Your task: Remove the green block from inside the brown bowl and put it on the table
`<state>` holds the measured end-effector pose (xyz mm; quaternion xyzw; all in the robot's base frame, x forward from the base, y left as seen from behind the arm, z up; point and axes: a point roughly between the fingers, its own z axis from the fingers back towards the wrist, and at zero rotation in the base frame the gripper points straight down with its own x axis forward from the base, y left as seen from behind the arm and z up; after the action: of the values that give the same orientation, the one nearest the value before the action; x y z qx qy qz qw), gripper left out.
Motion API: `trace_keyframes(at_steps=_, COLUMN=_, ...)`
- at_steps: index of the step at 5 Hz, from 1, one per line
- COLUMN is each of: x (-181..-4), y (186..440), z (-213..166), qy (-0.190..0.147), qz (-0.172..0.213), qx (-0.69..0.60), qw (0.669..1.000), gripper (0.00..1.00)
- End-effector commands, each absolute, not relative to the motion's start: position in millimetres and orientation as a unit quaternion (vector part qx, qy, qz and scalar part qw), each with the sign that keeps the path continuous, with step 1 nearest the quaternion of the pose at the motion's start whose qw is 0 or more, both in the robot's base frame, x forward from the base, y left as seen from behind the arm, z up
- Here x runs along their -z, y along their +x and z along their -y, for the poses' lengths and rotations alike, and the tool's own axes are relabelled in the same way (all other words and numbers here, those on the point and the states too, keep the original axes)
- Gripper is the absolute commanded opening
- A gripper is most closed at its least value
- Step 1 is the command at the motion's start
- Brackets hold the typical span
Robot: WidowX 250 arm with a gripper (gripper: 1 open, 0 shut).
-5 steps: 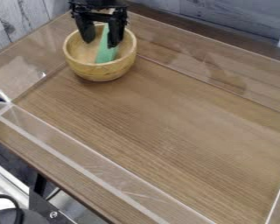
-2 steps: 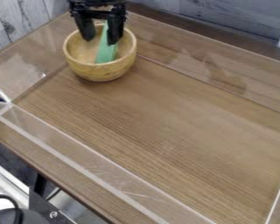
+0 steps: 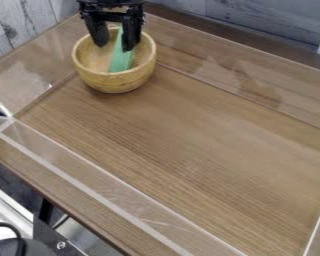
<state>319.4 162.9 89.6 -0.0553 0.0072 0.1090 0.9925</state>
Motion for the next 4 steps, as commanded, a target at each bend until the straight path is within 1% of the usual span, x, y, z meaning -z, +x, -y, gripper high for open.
trace_keyframes(at_steps=1, x=-124.2, y=324, z=-170, qy=-0.037, qz=0.044, qx=-0.111, qw=0.992, gripper=1.00)
trace_keyframes(at_steps=2, x=-122.6, y=324, z=-170, qy=-0.038, qz=0.043, qx=-0.110, qw=0.992, gripper=1.00)
trace_keyframes(at_steps=4, x=-106.0, y=329, z=-172, qy=-0.033, qz=0.031, qx=-0.115, qw=0.992, gripper=1.00)
